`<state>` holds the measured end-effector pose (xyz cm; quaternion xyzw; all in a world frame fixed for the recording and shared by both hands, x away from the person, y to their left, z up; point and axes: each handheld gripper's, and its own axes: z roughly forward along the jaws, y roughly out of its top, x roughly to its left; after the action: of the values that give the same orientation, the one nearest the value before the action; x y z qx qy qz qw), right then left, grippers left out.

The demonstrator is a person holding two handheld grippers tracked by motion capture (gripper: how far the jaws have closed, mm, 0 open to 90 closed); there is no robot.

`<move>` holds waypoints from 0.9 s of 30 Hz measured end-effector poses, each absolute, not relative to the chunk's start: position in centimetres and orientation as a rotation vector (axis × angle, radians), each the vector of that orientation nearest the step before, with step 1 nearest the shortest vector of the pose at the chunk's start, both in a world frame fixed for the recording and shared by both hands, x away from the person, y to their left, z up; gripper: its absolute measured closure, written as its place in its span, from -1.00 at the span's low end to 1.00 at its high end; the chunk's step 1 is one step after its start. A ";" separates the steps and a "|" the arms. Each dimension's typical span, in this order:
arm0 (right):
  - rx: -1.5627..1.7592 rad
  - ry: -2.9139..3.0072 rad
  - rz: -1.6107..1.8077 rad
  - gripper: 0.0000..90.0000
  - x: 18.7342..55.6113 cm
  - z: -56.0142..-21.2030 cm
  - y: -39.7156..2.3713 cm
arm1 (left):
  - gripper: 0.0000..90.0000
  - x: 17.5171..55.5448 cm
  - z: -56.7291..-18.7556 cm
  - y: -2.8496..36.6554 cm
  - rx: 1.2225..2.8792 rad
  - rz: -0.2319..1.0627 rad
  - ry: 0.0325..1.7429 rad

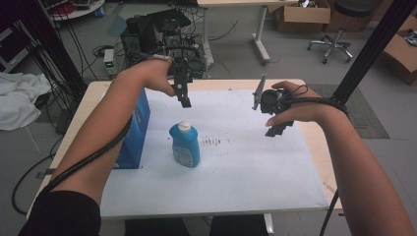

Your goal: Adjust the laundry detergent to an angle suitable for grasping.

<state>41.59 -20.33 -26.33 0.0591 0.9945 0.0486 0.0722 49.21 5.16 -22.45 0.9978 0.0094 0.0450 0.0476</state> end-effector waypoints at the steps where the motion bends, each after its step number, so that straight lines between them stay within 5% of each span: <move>1: 0.177 2.990 0.152 -0.64 41.6 -26.3 -20.3 | -1.00 49.2 -22.4 5.2 3.043 0.137 0.029; 27: 0.169 2.986 0.151 -0.64 41.7 -26.4 -20.5 | -1.00 48.9 -21.2 5.0 3.024 0.174 0.021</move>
<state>41.72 -20.52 -26.40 0.0562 0.9945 0.0502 0.0733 48.93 4.95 -21.20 0.9967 0.0069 0.0573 0.0563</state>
